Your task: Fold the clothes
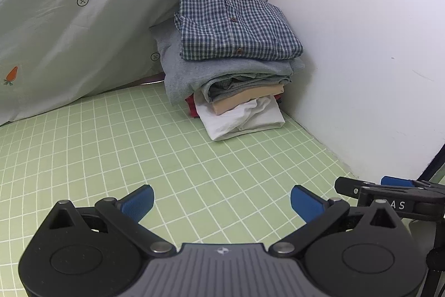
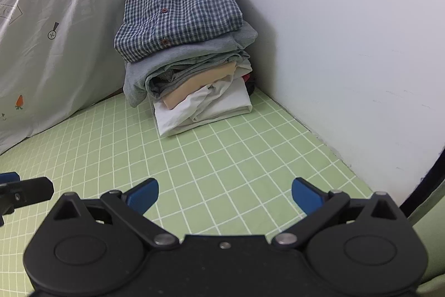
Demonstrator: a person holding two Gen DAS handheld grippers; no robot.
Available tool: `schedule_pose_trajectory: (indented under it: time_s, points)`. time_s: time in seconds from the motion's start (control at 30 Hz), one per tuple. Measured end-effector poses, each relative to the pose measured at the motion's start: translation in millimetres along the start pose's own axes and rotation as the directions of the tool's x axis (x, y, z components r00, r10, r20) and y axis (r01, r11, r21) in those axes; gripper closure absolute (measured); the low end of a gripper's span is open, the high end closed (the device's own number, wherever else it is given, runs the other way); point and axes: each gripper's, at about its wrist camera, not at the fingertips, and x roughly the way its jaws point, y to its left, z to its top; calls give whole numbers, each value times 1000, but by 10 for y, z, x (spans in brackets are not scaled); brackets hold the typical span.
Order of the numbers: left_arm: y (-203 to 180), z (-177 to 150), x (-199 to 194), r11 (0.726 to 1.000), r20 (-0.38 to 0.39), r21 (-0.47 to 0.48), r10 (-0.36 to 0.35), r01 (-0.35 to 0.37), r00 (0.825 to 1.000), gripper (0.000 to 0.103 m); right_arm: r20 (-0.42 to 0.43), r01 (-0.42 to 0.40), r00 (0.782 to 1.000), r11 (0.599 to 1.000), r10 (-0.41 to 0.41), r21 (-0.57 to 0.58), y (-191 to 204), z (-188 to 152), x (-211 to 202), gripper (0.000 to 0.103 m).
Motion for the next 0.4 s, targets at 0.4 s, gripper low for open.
schedule_pose_trajectory:
  time_s: [0.4]
  points:
    - [39,-4,-8,1000,-9,-3,0,0,1000,0,4,-3,1000,1000,3,-2,45,18,10,0]
